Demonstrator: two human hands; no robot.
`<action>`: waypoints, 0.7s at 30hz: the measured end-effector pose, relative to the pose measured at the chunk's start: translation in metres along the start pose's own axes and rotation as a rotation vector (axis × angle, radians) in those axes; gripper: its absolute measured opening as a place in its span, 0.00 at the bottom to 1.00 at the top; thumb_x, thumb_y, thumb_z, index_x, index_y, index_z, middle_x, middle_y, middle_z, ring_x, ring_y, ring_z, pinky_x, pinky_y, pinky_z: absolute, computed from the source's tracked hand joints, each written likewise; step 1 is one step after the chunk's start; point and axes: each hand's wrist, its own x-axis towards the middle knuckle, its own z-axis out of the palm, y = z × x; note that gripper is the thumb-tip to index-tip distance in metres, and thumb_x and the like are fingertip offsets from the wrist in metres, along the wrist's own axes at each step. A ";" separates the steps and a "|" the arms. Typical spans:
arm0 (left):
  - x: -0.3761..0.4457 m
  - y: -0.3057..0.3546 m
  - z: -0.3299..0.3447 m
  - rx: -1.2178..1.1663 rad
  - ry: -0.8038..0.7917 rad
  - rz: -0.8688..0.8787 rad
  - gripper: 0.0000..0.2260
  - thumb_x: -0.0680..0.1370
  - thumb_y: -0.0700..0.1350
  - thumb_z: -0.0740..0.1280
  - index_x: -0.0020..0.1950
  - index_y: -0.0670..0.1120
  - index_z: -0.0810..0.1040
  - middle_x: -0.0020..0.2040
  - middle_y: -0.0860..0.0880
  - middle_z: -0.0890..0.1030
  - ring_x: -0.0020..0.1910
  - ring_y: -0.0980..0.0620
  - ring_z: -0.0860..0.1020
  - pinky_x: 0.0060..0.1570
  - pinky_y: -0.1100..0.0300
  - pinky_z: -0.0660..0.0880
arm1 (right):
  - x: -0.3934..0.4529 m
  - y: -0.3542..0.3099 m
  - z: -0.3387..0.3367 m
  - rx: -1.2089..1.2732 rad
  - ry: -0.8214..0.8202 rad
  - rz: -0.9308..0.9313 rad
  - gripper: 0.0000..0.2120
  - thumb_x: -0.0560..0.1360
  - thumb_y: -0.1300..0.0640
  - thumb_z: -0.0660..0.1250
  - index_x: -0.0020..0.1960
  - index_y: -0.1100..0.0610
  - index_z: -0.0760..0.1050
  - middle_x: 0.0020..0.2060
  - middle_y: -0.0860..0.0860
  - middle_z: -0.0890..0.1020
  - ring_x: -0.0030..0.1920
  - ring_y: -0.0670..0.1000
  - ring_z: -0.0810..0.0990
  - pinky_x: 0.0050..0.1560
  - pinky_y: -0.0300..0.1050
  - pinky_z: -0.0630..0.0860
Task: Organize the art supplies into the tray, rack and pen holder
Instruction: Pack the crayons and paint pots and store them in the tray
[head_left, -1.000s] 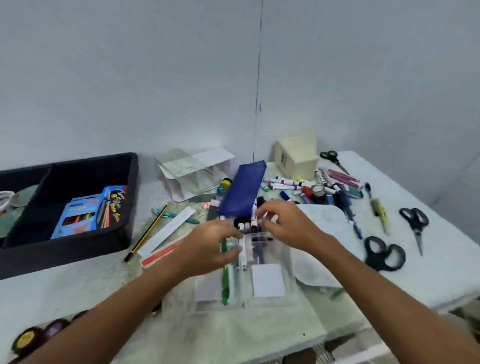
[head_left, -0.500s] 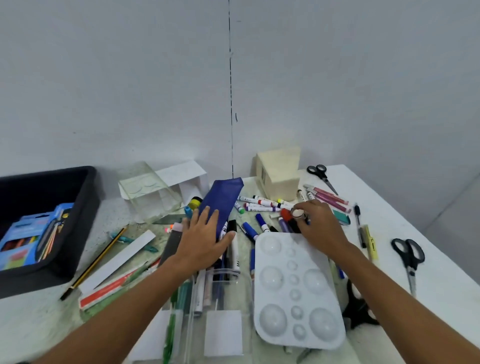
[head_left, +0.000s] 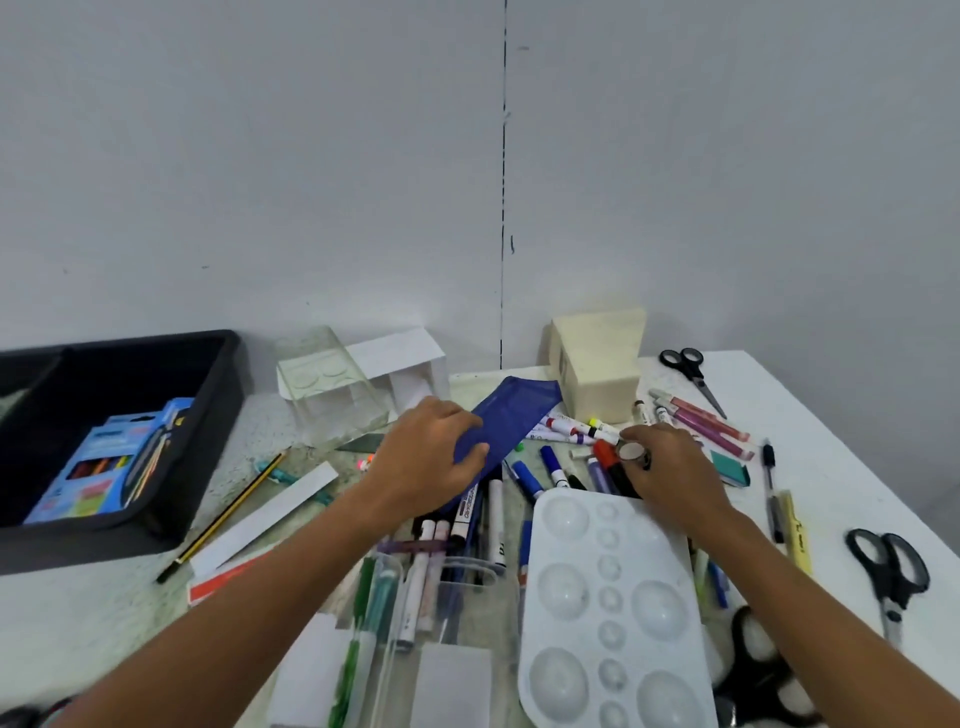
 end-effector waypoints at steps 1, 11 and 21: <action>0.004 -0.004 -0.005 0.037 0.044 0.030 0.20 0.73 0.54 0.59 0.51 0.42 0.83 0.46 0.46 0.83 0.47 0.45 0.79 0.46 0.51 0.77 | 0.001 0.001 0.001 -0.001 -0.006 0.004 0.05 0.74 0.58 0.67 0.48 0.55 0.82 0.41 0.54 0.81 0.42 0.57 0.78 0.36 0.46 0.71; 0.063 -0.064 -0.032 0.361 -0.501 -0.059 0.22 0.71 0.57 0.72 0.64 0.56 0.76 0.73 0.49 0.66 0.75 0.46 0.54 0.71 0.38 0.50 | 0.002 0.006 -0.001 0.031 -0.028 0.031 0.15 0.74 0.58 0.69 0.60 0.54 0.79 0.54 0.53 0.82 0.56 0.56 0.77 0.48 0.48 0.75; 0.105 -0.061 -0.012 0.534 -0.890 -0.133 0.28 0.67 0.54 0.77 0.66 0.59 0.74 0.78 0.45 0.37 0.74 0.39 0.32 0.68 0.30 0.38 | -0.001 0.012 -0.006 0.104 0.004 -0.014 0.15 0.73 0.57 0.71 0.59 0.55 0.79 0.54 0.52 0.82 0.56 0.55 0.77 0.49 0.48 0.75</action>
